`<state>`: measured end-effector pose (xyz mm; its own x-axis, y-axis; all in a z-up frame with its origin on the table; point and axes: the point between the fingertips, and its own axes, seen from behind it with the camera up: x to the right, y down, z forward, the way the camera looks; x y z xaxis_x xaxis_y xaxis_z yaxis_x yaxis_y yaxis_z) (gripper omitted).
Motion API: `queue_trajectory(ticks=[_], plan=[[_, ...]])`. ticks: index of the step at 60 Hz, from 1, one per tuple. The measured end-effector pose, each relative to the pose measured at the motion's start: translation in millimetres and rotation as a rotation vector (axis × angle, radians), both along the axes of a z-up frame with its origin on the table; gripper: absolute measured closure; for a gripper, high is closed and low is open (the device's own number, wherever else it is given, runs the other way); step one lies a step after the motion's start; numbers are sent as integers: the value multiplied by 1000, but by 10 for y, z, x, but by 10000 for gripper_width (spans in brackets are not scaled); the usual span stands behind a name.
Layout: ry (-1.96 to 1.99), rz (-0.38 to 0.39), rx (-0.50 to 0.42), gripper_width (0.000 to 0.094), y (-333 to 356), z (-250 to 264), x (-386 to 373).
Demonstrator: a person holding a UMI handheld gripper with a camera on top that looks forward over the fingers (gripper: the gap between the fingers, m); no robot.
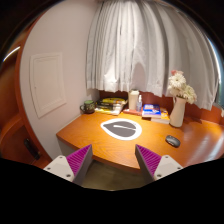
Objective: Arrange mouse
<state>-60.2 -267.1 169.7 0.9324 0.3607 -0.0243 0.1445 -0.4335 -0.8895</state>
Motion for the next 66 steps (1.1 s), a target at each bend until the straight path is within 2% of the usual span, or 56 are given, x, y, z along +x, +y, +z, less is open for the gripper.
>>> queue_trajectory(ticks=[4,5,6,15,26,32,39,52,63,66], plan=[[-9,-36,-55,73,-10,-291,188],[-13,-39,-75,71,-100,-180,201],[-18,-53,-86,71,-39,-452,309],[-57,-156,-208,71,13,-1174,1090],[-102,-319,-230,67,485,-1544,2137],[-116,-364,-233,81,927,-1651,2521],[-122,-384,-221,79,1510,-1716,2805],[-108,-360,-232,69,2364,-1795,3022],[-86,-332,-255,101,2767,-1807,3064],[-71,-327,-266,143,2821,-1824,3046]])
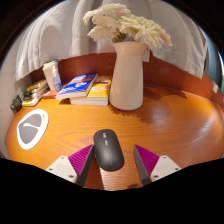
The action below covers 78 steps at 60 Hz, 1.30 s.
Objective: Arrange mouse
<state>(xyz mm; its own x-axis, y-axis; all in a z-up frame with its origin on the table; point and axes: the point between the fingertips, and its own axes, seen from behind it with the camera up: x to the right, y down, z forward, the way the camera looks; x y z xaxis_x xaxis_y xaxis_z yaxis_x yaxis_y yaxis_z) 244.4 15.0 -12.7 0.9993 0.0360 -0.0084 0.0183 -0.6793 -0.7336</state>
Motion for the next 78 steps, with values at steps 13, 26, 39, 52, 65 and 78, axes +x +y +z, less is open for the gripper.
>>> queue_trajectory(ticks=[13,26,39,52,65,78], plan=[[5,7,0,459,113,-15,-22],[1,-19,-26,574,108,-26,-11],[41,-59,-74,613,131,-15,14],[39,-172,34,612,236,837,90],[50,-219,273,609,400,2394,-608],[23,-123,312,603,630,2638,-1906]])
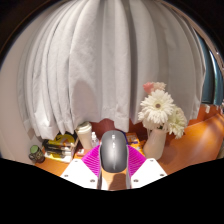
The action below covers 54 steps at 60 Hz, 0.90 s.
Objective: Arrange mouse
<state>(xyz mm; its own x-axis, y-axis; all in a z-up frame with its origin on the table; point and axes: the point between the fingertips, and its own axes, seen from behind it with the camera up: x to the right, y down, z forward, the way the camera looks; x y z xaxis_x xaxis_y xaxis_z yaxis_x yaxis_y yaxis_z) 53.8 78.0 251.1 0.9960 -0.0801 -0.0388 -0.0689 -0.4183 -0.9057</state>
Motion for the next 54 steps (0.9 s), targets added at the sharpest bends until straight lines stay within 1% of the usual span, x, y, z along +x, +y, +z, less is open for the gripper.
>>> queue_trajectory(ticks=[4,10,14,19,22,23,24,27,28,29,30,31,32,33,34,35,36,37,38,42,43,45,46,47,48,50,52,54], plan=[[3,36,-59,603,52,-370,-414],[6,86,-190,604,48,-1135,-937],[-4,114,-266,605,-2,-1628,-1181],[-20,137,-338,609,-57,-2097,-1400],[-18,135,-373,611,-92,-2328,-1486],[-18,135,-384,654,-104,-2393,-1514],[-19,135,-393,611,-116,-2453,-1533],[-35,130,-424,612,-173,-2617,-1552],[-42,133,-423,600,-173,-2616,-1543],[-51,129,-403,598,-153,-2604,-1547],[-60,128,-393,642,-150,-2614,-1549],[-67,127,-397,597,-162,-2629,-1548],[-67,124,-396,638,-162,-2624,-1550],[-63,119,-395,597,-160,-2624,-1555],[-57,114,-399,577,-167,-2632,-1556],[-51,110,-401,575,-171,-2634,-1559],[-48,110,-402,592,-174,-2615,-1553],[-45,109,-400,544,-168,-2622,-1558],[-45,110,-400,565,-166,-2625,-1558],[-41,116,-394,514,-155,-2630,-1559],[-36,115,-396,463,-158,-2631,-1559],[-28,110,-402,411,-171,-2628,-1542],[-29,104,-407,406,-182,-2629,-1524],[-32,100,-414,348,-196,-2629,-1497],[-35,95,-419,253,-215,-2622,-1478],[-43,92,-418,154,-242,-2571,-1454],[-46,99,-406,97,-268,-2497,-1453],[-47,104,-392,84,-313,-2417,-1447]])
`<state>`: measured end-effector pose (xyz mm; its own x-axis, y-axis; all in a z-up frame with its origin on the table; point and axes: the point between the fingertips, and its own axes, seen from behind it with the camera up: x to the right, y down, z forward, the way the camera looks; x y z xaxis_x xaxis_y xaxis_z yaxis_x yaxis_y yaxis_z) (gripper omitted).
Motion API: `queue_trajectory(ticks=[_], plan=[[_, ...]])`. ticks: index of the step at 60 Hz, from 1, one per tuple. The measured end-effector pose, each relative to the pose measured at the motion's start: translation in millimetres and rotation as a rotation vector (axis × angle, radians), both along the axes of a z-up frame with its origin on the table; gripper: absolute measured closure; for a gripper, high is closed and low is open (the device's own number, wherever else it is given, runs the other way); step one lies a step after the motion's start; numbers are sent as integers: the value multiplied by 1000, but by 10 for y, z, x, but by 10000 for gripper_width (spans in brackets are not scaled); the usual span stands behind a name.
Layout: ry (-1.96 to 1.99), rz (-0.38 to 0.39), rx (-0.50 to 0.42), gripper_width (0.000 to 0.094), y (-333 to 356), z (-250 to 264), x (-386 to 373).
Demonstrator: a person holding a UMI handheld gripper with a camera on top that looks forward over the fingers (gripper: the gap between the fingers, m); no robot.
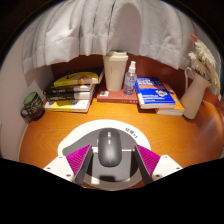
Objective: Arrange mouse
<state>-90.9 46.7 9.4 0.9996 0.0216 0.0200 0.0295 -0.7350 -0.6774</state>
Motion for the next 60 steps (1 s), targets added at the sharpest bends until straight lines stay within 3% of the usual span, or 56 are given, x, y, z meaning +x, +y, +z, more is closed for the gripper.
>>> queue_trajectory(ticks=[20,35,48,60], plan=[[48,9,91,93,-1189,1019,105],[62,74,190,92,-2064,1717,230],[58,44,260,97,-2461,2038,548],[68,28,266,104,-2665,2115,660]])
